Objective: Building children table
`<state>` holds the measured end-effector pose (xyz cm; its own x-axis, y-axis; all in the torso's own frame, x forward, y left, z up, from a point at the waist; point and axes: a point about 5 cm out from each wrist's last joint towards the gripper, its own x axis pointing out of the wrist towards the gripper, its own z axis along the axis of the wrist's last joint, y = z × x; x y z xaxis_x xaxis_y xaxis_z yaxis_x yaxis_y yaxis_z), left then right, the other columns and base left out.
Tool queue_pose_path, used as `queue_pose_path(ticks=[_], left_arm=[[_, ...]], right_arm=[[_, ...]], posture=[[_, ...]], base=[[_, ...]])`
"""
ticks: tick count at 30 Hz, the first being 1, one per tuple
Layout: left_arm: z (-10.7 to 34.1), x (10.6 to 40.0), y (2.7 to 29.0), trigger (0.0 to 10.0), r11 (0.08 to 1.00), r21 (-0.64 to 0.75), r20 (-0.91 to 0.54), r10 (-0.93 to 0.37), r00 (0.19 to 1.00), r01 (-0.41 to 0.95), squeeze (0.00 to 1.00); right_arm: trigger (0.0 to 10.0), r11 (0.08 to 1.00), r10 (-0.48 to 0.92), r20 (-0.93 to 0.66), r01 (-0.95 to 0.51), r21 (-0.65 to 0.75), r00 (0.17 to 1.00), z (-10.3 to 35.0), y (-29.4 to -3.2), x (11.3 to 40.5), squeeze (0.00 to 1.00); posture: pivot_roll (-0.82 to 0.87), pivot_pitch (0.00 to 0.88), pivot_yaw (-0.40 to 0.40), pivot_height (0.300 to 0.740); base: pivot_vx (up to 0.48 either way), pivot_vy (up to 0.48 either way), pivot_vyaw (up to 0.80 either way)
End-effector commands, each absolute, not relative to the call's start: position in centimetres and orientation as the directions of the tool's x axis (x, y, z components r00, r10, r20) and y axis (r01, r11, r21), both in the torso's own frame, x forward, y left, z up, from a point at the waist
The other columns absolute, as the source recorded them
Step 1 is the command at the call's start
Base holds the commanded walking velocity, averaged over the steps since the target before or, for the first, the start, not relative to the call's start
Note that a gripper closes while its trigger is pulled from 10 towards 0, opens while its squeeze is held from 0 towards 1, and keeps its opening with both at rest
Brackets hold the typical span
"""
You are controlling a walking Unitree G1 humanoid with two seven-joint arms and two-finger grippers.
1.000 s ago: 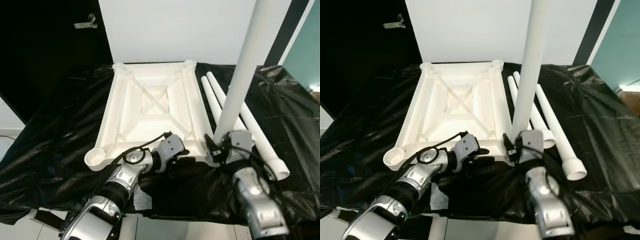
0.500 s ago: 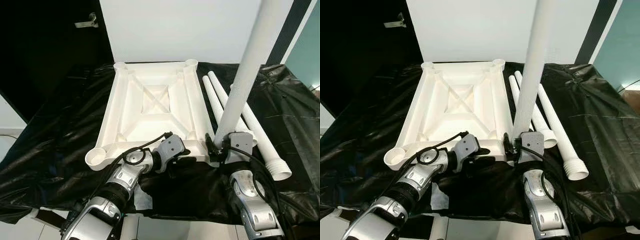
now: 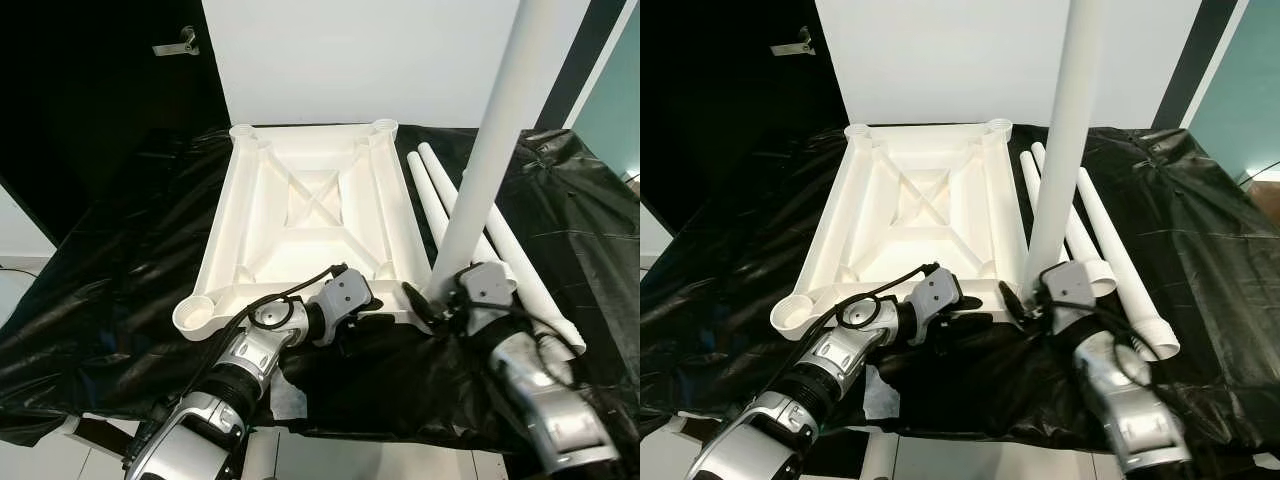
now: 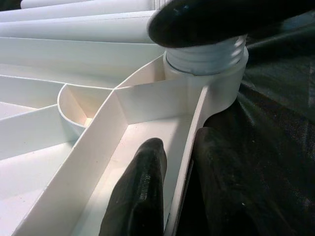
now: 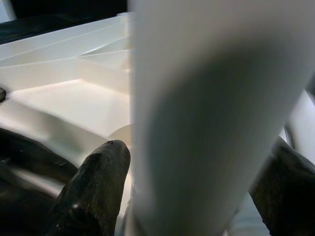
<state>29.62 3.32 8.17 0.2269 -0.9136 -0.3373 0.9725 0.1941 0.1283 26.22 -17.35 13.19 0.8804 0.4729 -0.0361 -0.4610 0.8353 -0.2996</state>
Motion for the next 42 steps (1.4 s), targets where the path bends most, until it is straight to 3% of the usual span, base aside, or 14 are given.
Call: queue_pose_path(ticks=[1, 11, 17, 19, 20, 23, 29, 31, 33, 34, 38, 39, 42], left_arm=[[4.3, 27.2, 3.8, 10.0, 0.101, -0.015, -0.476, -0.876, 0.081, 0.995, 0.00], [4.4, 27.5, 4.4, 10.0, 0.119, -0.009, -0.479, -0.872, 0.100, 0.993, 0.00], [4.3, 27.4, 4.4, 10.0, 0.121, -0.011, -0.479, -0.872, 0.101, 0.993, 0.00], [4.5, 27.5, 4.3, 10.0, 0.121, -0.008, -0.476, -0.873, 0.103, 0.993, 0.00], [4.5, 27.5, 4.3, 10.0, 0.121, -0.008, -0.476, -0.873, 0.103, 0.993, 0.00], [4.7, 27.7, 4.3, 10.0, 0.123, -0.006, -0.475, -0.874, 0.106, 0.992, 0.00], [4.5, 27.4, 4.4, 10.0, 0.115, -0.011, -0.478, -0.873, 0.096, 0.993, 0.00], [4.3, 27.3, 4.3, 10.0, 0.115, -0.016, -0.478, -0.873, 0.093, 0.993, 0.00], [4.3, 27.2, 4.2, 10.0, 0.113, -0.019, -0.476, -0.875, 0.090, 0.993, 0.00], [4.3, 27.2, 4.2, 10.0, 0.110, -0.021, -0.475, -0.876, 0.087, 0.994, 0.00], [4.3, 27.2, 4.3, 10.0, 0.114, -0.020, -0.478, -0.874, 0.090, 0.993, 0.00], [4.2, 27.2, 4.4, 10.0, 0.122, -0.018, -0.483, -0.870, 0.098, 0.992, 0.00], [4.1, 27.1, 4.5, 10.0, 0.121, -0.023, -0.481, -0.872, 0.095, 0.992, 0.00]], right_arm=[[0.0, 0.816, 0.512, -0.070, -0.510, -0.272, 0.856, 12.7, -17.2, 26.3, 0.00], [0.0, 0.791, 0.597, -0.109, -0.606, -0.084, 0.795, 11.3, -16.5, 25.9, 0.00], [0.0, 0.854, 0.521, -0.053, -0.520, 0.026, 0.852, 10.3, -15.2, 24.9, 0.00], [0.0, 0.923, 0.384, -0.024, -0.383, 0.023, 0.923, 9.8, -14.9, 24.7, 0.00], [0.0, 0.923, 0.384, -0.024, -0.383, 0.023, 0.923, 9.8, -14.9, 24.7, 0.00], [0.0, 0.987, 0.111, 0.006, -0.109, -0.118, 0.994, 9.5, -16.1, 25.2, 0.00], [0.0, 0.997, -0.024, -0.010, 0.023, -0.078, 1.000, 9.2, -16.8, 25.3, 0.00], [0.0, 0.996, -0.087, -0.054, 0.087, -0.005, 0.995, 8.6, -16.8, 25.9, 0.00], [0.0, 0.997, -0.077, -0.061, 0.078, 0.014, 0.995, 8.5, -16.4, 26.2, 0.00], [10.0, 0.999, -0.043, -0.057, 0.044, 0.022, 0.997, 8.6, -15.8, 26.4, 0.00], [10.0, 1.000, 0.001, -0.038, 0.000, 0.026, 0.999, 8.9, -15.0, 26.5, 0.00], [10.0, 1.000, -0.001, -0.013, 0.001, 0.019, 1.000, 9.3, -14.9, 26.6, 1.00], [10.0, 0.999, 0.030, 0.009, -0.030, -0.024, 1.000, 9.6, -14.7, 26.6, 1.00]], posture=[[-0.08, 0.000, 0.002, 0.740], [-0.06, 0.000, 0.002, 0.740], [-0.06, 0.000, 0.004, 0.740], [-0.05, 0.000, 0.003, 0.740], [-0.05, 0.000, 0.003, 0.740], [-0.05, 0.005, 0.007, 0.740], [-0.06, 0.013, 0.008, 0.740], [-0.06, 0.022, 0.010, 0.740], [-0.06, 0.023, 0.012, 0.740], [-0.06, 0.024, 0.009, 0.740], [-0.06, 0.025, 0.005, 0.740], [-0.06, 0.024, 0.004, 0.740], [-0.06, 0.024, 0.004, 0.740]], base=[[0.000, 0.000, 0.00], [0.000, 0.000, 0.00], [0.000, 0.000, 0.00], [0.000, 0.000, 0.00], [0.000, 0.000, 0.00], [0.000, 0.000, 0.00], [0.000, 0.000, 0.00], [0.000, 0.000, 0.00], [0.000, 0.000, 0.00], [0.000, 0.000, 0.00], [0.000, 0.000, 0.00], [0.000, 0.000, 0.00], [0.000, 0.000, 0.00]])
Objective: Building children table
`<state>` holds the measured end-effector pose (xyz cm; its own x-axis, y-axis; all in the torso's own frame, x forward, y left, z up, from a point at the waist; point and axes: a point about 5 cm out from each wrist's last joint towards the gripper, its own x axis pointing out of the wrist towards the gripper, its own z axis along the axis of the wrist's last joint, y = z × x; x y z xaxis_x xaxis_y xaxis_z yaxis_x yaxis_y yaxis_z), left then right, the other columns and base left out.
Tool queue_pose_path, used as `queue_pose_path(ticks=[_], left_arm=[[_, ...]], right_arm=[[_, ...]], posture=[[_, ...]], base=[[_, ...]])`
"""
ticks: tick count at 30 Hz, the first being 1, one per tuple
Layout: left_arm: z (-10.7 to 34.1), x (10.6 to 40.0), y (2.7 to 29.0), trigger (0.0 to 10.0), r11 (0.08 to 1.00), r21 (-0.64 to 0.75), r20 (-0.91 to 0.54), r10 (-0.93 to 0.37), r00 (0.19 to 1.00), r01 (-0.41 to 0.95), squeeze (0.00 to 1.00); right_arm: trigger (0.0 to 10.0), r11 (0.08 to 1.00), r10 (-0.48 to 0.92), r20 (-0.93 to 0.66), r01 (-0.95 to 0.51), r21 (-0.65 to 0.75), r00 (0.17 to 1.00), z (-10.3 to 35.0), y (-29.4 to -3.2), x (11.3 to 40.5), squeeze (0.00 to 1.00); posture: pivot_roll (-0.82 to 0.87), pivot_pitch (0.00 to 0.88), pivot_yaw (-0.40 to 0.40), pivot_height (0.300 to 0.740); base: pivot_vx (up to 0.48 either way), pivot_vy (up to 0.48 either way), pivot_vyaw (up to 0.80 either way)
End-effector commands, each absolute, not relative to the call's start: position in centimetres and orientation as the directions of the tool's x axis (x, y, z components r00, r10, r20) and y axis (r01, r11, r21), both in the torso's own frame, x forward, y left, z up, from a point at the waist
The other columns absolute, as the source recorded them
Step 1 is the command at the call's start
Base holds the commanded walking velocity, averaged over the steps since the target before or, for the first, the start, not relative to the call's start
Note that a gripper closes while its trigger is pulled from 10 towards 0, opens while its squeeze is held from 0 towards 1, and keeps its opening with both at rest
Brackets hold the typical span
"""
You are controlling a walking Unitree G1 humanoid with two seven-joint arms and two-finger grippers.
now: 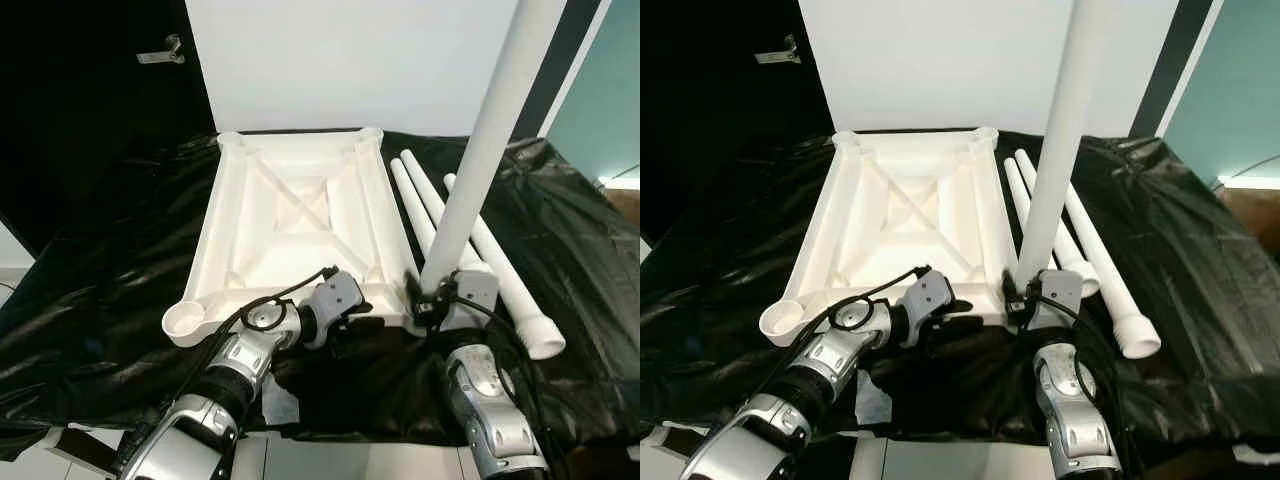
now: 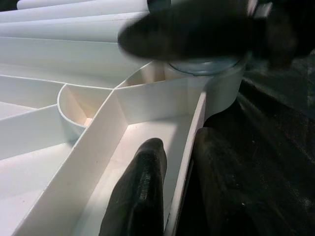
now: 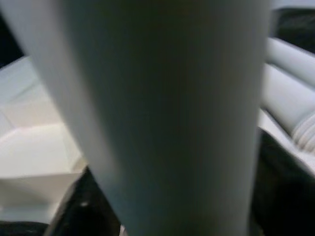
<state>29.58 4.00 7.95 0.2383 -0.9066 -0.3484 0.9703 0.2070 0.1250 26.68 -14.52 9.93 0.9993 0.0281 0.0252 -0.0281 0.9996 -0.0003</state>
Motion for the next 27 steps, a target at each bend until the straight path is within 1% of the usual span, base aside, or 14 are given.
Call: queue_pose_path(ticks=[1, 2, 3, 6, 7, 10, 13, 15, 18, 22, 23, 27], left_arm=[[4.1, 27.1, 4.5, 10.0, 0.121, -0.023, -0.481, -0.872, 0.095, 0.992, 0.00], [4.2, 26.9, 4.3, 10.0, 0.105, -0.028, -0.472, -0.878, 0.079, 0.994, 0.00], [4.2, 26.8, 4.2, 10.0, 0.093, -0.032, -0.466, -0.882, 0.068, 0.995, 0.00], [4.2, 26.7, 3.9, 10.0, 0.083, -0.030, -0.466, -0.883, 0.059, 0.996, 0.00], [4.2, 26.7, 3.9, 10.0, 0.083, -0.030, -0.466, -0.883, 0.059, 0.996, 0.00], [4.3, 26.8, 3.8, 10.0, 0.075, -0.025, -0.471, -0.880, 0.054, 0.997, 0.00], [4.3, 26.9, 3.9, 10.0, 0.074, -0.022, -0.475, -0.878, 0.055, 0.997, 0.00], [4.4, 27.2, 4.2, 10.0, 0.090, -0.013, -0.477, -0.876, 0.073, 0.996, 0.00], [4.5, 27.6, 4.0, 10.0, 0.111, -0.003, -0.474, -0.875, 0.097, 0.994, 0.00], [4.6, 27.6, 3.8, 10.0, 0.111, -0.001, -0.472, -0.876, 0.098, 0.994, 0.00], [4.6, 27.5, 3.5, 10.0, 0.106, -0.002, -0.465, -0.880, 0.093, 0.994, 0.00], [4.7, 27.4, 3.2, 10.0, 0.101, -0.006, -0.456, -0.886, 0.087, 0.995, 0.00]], right_arm=[[10.0, 0.999, 0.030, 0.009, -0.030, -0.024, 1.000, 9.6, -14.7, 26.6, 1.00], [10.0, 0.994, 0.103, 0.000, -0.102, -0.035, 0.995, 9.6, -14.2, 26.5, 1.00], [10.0, 0.987, 0.156, -0.010, -0.156, -0.038, 0.988, 9.5, -13.9, 26.4, 0.00], [10.0, 0.930, 0.360, -0.025, -0.361, -0.074, 0.933, 10.0, -13.9, 25.7, 0.00], [10.0, 0.930, 0.360, -0.025, -0.361, -0.074, 0.933, 10.0, -13.9, 25.7, 0.00], [10.0, 0.877, 0.463, -0.020, -0.461, -0.133, 0.886, 11.3, -15.0, 25.6, 0.00], [10.0, 0.863, 0.484, -0.015, -0.481, -0.153, 0.875, 11.8, -15.4, 25.7, 0.00], [10.0, 0.836, 0.524, -0.008, -0.516, -0.185, 0.852, 12.8, -16.1, 25.7, 0.00], [10.0, 0.813, 0.556, -0.036, -0.553, -0.182, 0.830, 12.9, -16.4, 25.9, 0.00], [10.0, 0.804, 0.568, -0.048, -0.567, -0.179, 0.821, 12.8, -16.4, 25.8, 0.00], [0.0, 0.792, 0.584, -0.065, -0.585, -0.171, 0.809, 12.5, -16.2, 25.8, 0.00], [0.0, 0.782, 0.602, -0.098, -0.610, -0.128, 0.792, 11.7, -15.7, 25.9, 0.00]], posture=[[-0.06, 0.024, 0.004, 0.740], [-0.07, 0.026, 0.007, 0.740], [-0.07, 0.026, 0.007, 0.740], [-0.08, 0.023, 0.011, 0.740], [-0.08, 0.023, 0.011, 0.740], [-0.09, 0.010, 0.013, 0.740], [-0.09, 0.000, 0.009, 0.740], [-0.09, 0.000, 0.001, 0.740], [-0.10, 0.000, -0.012, 0.740], [-0.10, 0.000, -0.012, 0.740], [-0.10, 0.000, -0.012, 0.740], [-0.09, 0.000, -0.013, 0.740]], base=[[0.000, 0.000, 0.00], [0.000, 0.000, 0.00], [0.000, 0.000, 0.00], [0.000, 0.000, 0.00], [0.000, 0.000, 0.00], [0.000, 0.000, 0.00], [0.000, 0.000, 0.00], [0.000, 0.000, 0.00], [0.000, 0.000, 0.00], [0.000, 0.000, 0.00], [0.000, 0.000, 0.00], [0.000, 0.000, 0.00]])
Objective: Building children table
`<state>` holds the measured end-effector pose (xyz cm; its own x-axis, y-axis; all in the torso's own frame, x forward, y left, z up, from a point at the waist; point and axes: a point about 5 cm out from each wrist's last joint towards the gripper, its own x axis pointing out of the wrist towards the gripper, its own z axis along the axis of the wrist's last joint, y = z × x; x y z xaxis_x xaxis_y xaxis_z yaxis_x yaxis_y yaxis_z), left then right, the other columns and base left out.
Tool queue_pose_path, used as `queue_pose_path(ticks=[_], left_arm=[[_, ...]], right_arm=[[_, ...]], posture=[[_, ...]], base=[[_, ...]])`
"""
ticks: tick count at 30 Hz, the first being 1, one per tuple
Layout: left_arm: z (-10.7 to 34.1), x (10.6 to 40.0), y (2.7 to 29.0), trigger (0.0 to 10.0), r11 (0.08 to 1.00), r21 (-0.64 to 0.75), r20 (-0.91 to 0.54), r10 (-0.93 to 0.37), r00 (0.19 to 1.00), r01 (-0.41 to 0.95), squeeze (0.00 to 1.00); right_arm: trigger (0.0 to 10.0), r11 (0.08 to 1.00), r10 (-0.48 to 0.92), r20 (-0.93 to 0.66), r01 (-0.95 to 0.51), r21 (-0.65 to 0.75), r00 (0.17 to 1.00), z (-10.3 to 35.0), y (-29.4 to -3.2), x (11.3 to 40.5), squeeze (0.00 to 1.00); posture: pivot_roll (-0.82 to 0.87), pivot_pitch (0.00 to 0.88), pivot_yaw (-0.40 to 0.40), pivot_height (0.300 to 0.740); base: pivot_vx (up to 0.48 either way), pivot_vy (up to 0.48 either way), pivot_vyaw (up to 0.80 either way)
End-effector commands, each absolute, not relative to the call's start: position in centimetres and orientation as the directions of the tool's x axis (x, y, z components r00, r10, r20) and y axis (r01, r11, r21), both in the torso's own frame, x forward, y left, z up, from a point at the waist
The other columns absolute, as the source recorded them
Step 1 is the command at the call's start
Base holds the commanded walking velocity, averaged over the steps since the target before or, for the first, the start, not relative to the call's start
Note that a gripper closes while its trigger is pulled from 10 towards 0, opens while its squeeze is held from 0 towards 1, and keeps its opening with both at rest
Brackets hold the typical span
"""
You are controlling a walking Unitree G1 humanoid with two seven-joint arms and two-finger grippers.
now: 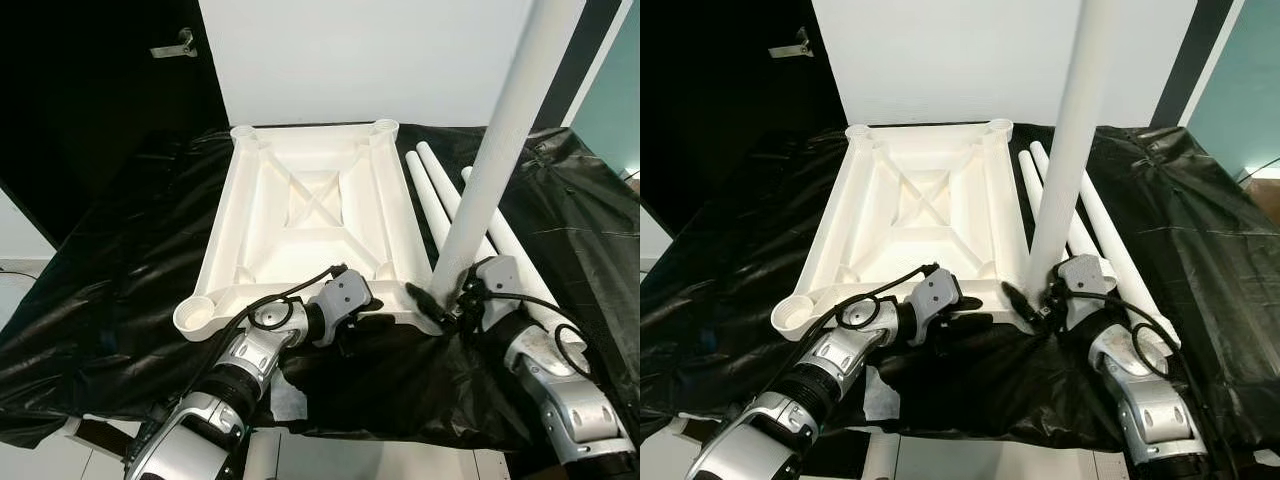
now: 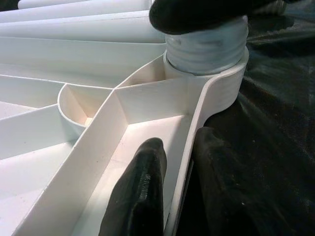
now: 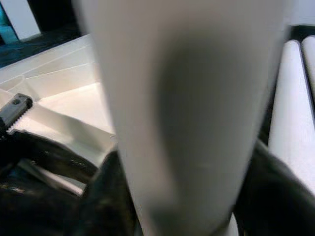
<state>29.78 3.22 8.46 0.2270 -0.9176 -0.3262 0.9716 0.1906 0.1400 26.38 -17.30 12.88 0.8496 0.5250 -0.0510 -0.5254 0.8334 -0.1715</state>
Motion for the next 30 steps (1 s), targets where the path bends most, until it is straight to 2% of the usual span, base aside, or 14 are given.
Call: queue_pose_path(ticks=[1, 5, 8, 10, 11, 13, 19, 20, 21, 22, 23, 24, 25, 30], left_arm=[[4.6, 27.4, 3.3, 10.0, 0.102, -0.007, -0.458, -0.885, 0.088, 0.995, 0.00], [4.5, 27.4, 3.6, 10.0, 0.101, -0.005, -0.466, -0.880, 0.087, 0.995, 0.00], [4.5, 27.4, 3.7, 10.0, 0.099, -0.005, -0.466, -0.881, 0.085, 0.995, 0.00], [4.6, 27.4, 3.7, 10.0, 0.098, -0.004, -0.464, -0.882, 0.085, 0.995, 0.00], [4.6, 27.4, 3.7, 10.0, 0.098, -0.004, -0.464, -0.882, 0.085, 0.995, 0.00], [4.6, 27.3, 3.9, 10.0, 0.100, -0.008, -0.462, -0.883, 0.085, 0.995, 0.00], [4.4, 27.1, 4.4, 10.0, 0.103, -0.014, -0.472, -0.878, 0.084, 0.995, 0.00], [4.3, 27.0, 4.5, 10.0, 0.100, -0.017, -0.475, -0.877, 0.080, 0.995, 0.00], [4.3, 27.0, 4.5, 10.0, 0.100, -0.017, -0.475, -0.877, 0.080, 0.995, 0.00], [4.2, 27.0, 4.5, 10.0, 0.096, -0.018, -0.478, -0.875, 0.076, 0.995, 0.00], [4.2, 27.0, 4.5, 10.0, 0.096, -0.018, -0.478, -0.875, 0.076, 0.995, 0.00], [4.4, 27.2, 4.5, 10.0, 0.094, -0.015, -0.478, -0.875, 0.076, 0.995, 0.00], [4.5, 27.3, 4.5, 10.0, 0.097, -0.011, -0.478, -0.875, 0.080, 0.995, 0.00], [4.7, 27.6, 4.3, 10.0, 0.104, -0.005, -0.476, -0.875, 0.089, 0.995, 0.00]], right_arm=[[0.0, 0.783, 0.602, -0.107, -0.611, -0.112, 0.791, 11.5, -15.5, 25.9, 0.00], [0.0, 0.792, 0.595, -0.118, -0.605, -0.077, 0.795, 11.0, -15.1, 25.9, 0.00], [0.0, 0.859, 0.505, -0.118, -0.511, -0.025, 0.855, 9.8, -14.3, 25.4, 0.00], [0.0, 0.944, 0.325, -0.090, -0.328, -0.030, 0.942, 8.6, -14.0, 24.7, 0.00], [0.0, 0.944, 0.325, -0.090, -0.328, -0.030, 0.942, 8.6, -14.0, 24.7, 0.00], [0.0, 0.985, 0.165, -0.041, -0.166, -0.041, 0.986, 8.8, -14.4, 24.9, 0.00], [0.0, 1.000, -0.008, 0.043, 0.008, 0.003, 0.999, 10.3, -15.2, 26.4, 0.00], [2.7, 1.000, -0.013, 0.054, 0.013, 0.000, 0.998, 10.6, -14.9, 26.6, 0.00], [2.7, 1.000, -0.013, 0.054, 0.013, 0.000, 0.998, 10.6, -14.9, 26.6, 0.00], [4.5, 1.000, -0.007, 0.057, 0.008, -0.013, 0.998, 10.7, -14.6, 26.7, 0.00], [4.5, 1.000, -0.007, 0.057, 0.008, -0.013, 0.998, 10.7, -14.6, 26.7, 0.00], [10.0, 0.999, 0.008, 0.052, -0.006, -0.040, 0.999, 10.6, -14.5, 26.5, 0.72], [10.0, 0.999, 0.013, 0.055, -0.011, -0.036, 0.998, 10.7, -14.6, 26.5, 1.00], [10.0, 0.999, 0.024, 0.066, -0.022, -0.024, 0.998, 11.0, -14.8, 26.4, 1.00]], posture=[[-0.09, 0.000, -0.013, 0.740], [-0.09, 0.000, -0.009, 0.740], [-0.07, 0.000, -0.007, 0.740], [-0.06, 0.000, -0.004, 0.740], [-0.06, 0.000, -0.004, 0.740], [-0.05, 0.000, 0.004, 0.740], [-0.05, 0.001, 0.014, 0.740], [-0.06, 0.002, 0.020, 0.740], [-0.06, 0.002, 0.020, 0.740], [-0.06, 0.001, 0.021, 0.740], [-0.06, 0.001, 0.021, 0.740], [-0.07, 0.000, 0.019, 0.740], [-0.07, 0.000, 0.019, 0.740], [-0.08, 0.000, 0.017, 0.740]], base=[[0.000, 0.000, 0.00], [0.000, 0.000, 0.00], [0.000, 0.000, 0.00], [0.000, 0.000, 0.00], [0.000, 0.000, 0.00], [0.000, 0.000, 0.00], [0.000, 0.000, 0.00], [0.000, 0.000, 0.00], [0.000, 0.000, 0.00], [0.000, 0.000, 0.00], [0.000, 0.000, 0.00], [0.000, 0.000, 0.00], [0.000, 0.000, 0.00], [0.000, 0.000, 0.00]])
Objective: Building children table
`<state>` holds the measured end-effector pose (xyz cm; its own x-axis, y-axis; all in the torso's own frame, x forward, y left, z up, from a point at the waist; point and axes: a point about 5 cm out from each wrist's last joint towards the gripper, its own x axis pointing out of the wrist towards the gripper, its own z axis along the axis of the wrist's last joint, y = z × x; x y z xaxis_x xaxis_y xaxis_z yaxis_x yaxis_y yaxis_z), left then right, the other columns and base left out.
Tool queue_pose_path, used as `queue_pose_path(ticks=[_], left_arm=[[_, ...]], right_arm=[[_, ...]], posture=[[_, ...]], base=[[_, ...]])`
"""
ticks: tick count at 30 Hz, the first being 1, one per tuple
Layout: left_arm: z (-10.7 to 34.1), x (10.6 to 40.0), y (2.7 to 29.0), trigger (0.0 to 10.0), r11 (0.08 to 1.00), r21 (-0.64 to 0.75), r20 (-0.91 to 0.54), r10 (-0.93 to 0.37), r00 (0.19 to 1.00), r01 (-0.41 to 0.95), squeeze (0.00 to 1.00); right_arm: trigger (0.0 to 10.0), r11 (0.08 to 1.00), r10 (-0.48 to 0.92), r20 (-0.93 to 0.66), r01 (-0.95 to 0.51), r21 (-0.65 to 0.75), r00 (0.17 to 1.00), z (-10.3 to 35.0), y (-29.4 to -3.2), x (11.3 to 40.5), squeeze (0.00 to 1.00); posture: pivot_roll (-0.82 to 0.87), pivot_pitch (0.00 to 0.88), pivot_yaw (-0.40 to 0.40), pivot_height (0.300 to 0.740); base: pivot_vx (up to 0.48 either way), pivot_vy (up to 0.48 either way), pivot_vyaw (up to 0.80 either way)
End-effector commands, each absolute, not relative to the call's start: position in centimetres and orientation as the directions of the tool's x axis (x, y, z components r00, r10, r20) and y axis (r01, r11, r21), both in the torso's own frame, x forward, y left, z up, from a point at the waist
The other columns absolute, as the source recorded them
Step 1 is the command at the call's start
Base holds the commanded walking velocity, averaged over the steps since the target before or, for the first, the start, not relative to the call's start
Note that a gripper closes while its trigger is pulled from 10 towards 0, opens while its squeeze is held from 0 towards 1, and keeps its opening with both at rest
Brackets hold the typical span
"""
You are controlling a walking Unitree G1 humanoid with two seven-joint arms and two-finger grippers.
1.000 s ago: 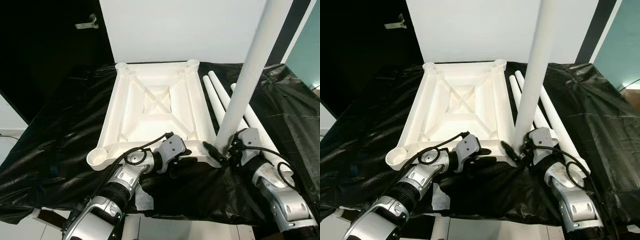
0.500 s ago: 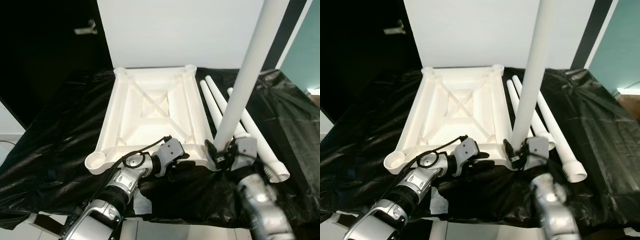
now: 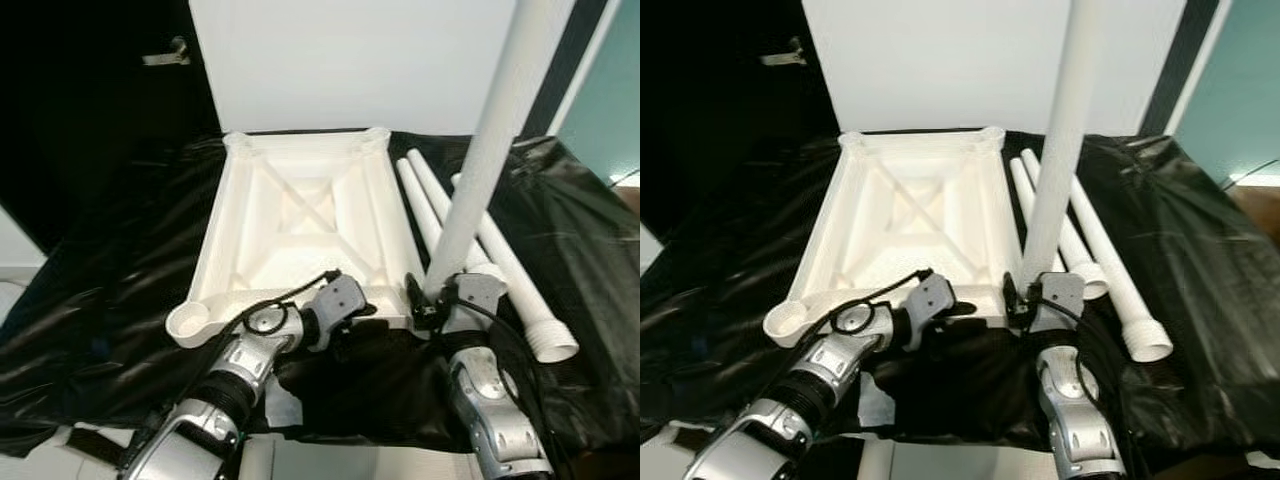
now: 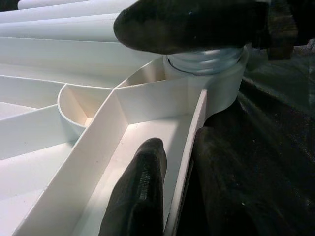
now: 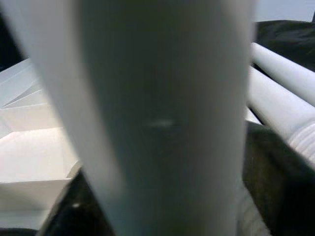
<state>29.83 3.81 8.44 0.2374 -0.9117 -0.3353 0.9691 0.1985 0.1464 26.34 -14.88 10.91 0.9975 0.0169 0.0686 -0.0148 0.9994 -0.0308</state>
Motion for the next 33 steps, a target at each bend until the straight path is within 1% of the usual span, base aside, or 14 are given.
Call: queue_pose_path(ticks=[1, 2, 3, 6, 8, 11, 15, 16, 17, 18, 27, 29, 31, 33], left_arm=[[4.7, 27.6, 4.1, 10.0, 0.102, -0.006, -0.473, -0.877, 0.087, 0.995, 0.00], [4.7, 27.6, 4.1, 10.0, 0.102, -0.006, -0.473, -0.877, 0.087, 0.995, 0.00], [4.7, 27.5, 4.0, 10.0, 0.100, -0.007, -0.471, -0.878, 0.085, 0.995, 0.00], [4.7, 27.5, 3.8, 10.0, 0.099, -0.008, -0.469, -0.879, 0.084, 0.995, 0.00], [4.7, 27.5, 3.8, 10.0, 0.099, -0.008, -0.469, -0.879, 0.084, 0.995, 0.00], [4.8, 27.8, 3.7, 10.0, 0.103, 0.000, -0.470, -0.878, 0.091, 0.995, 0.00], [4.8, 27.8, 3.6, 10.0, 0.107, 0.004, -0.467, -0.879, 0.097, 0.994, 0.00], [4.8, 27.8, 3.6, 10.0, 0.109, 0.003, -0.466, -0.879, 0.098, 0.994, 0.00], [4.8, 27.8, 3.6, 10.0, 0.109, 0.003, -0.466, -0.879, 0.098, 0.994, 0.00], [4.6, 27.7, 3.7, 10.0, 0.111, 0.001, -0.466, -0.879, 0.098, 0.994, 0.00], [4.1, 27.2, 4.0, 10.0, 0.116, -0.014, -0.468, -0.878, 0.096, 0.993, 0.00], [4.1, 27.1, 4.0, 10.0, 0.115, -0.015, -0.468, -0.879, 0.094, 0.993, 0.00], [4.1, 27.0, 4.1, 10.0, 0.110, -0.018, -0.469, -0.879, 0.089, 0.994, 0.00], [4.1, 26.9, 4.2, 10.0, 0.107, -0.019, -0.472, -0.878, 0.086, 0.994, 0.00]], right_arm=[[10.0, 0.998, 0.058, 0.064, -0.056, -0.033, 0.996, 11.0, -14.8, 26.4, 0.68], [10.0, 0.998, 0.058, 0.064, -0.056, -0.033, 0.996, 11.0, -14.8, 26.4, 0.68], [10.0, 0.993, 0.111, 0.062, -0.108, -0.049, 0.992, 11.1, -14.7, 26.5, 0.00], [10.0, 0.967, 0.246, 0.055, -0.241, -0.081, 0.968, 11.5, -14.6, 26.6, 0.00], [10.0, 0.967, 0.246, 0.055, -0.241, -0.081, 0.968, 11.5, -14.6, 26.6, 0.00], [10.0, 0.859, 0.499, 0.004, -0.494, -0.131, 0.867, 12.9, -15.9, 26.8, 0.00], [10.0, 0.815, 0.565, -0.019, -0.561, -0.149, 0.825, 13.6, -16.6, 27.0, 0.00], [3.7, 0.799, 0.586, -0.028, -0.583, -0.149, 0.810, 13.8, -16.8, 27.0, 0.00], [3.7, 0.799, 0.586, -0.028, -0.583, -0.149, 0.810, 13.8, -16.8, 27.0, 0.00], [0.0, 0.783, 0.609, -0.033, -0.607, -0.135, 0.792, 14.0, -16.8, 27.0, 0.00], [0.0, 0.766, 0.638, -0.085, -0.642, -0.037, 0.765, 12.1, -16.0, 25.9, 0.00], [0.0, 0.817, 0.567, -0.084, -0.573, -0.070, 0.819, 11.5, -15.8, 25.6, 0.00], [0.0, 0.912, 0.387, -0.063, -0.392, -0.118, 0.920, 10.2, -15.7, 24.8, 0.00], [0.0, 0.951, 0.286, -0.051, -0.290, -0.108, 0.957, 9.6, -15.7, 24.3, 0.00]], posture=[[-0.08, 0.000, 0.013, 0.740], [-0.08, 0.000, 0.013, 0.740], [-0.08, 0.000, 0.012, 0.740], [-0.09, 0.000, 0.010, 0.740], [-0.09, 0.000, 0.010, 0.740], [-0.09, 0.000, -0.007, 0.740], [-0.08, 0.000, -0.016, 0.740], [-0.08, 0.000, -0.019, 0.740], [-0.08, 0.000, -0.019, 0.740], [-0.08, 0.000, -0.023, 0.740], [-0.07, 0.000, -0.027, 0.740], [-0.06, 0.000, -0.024, 0.740], [-0.05, 0.000, -0.013, 0.740], [-0.04, 0.000, -0.011, 0.740]], base=[[0.000, 0.000, 0.00], [0.000, 0.000, 0.00], [0.000, 0.000, 0.00], [0.000, 0.000, 0.00], [0.000, 0.000, 0.00], [0.000, 0.000, 0.00], [0.000, 0.000, 0.00], [0.000, 0.000, 0.00], [0.000, 0.000, 0.00], [0.000, 0.000, 0.00], [0.000, 0.000, 0.00], [0.000, 0.000, 0.00], [0.000, 0.000, 0.00], [0.000, 0.000, 0.00]])
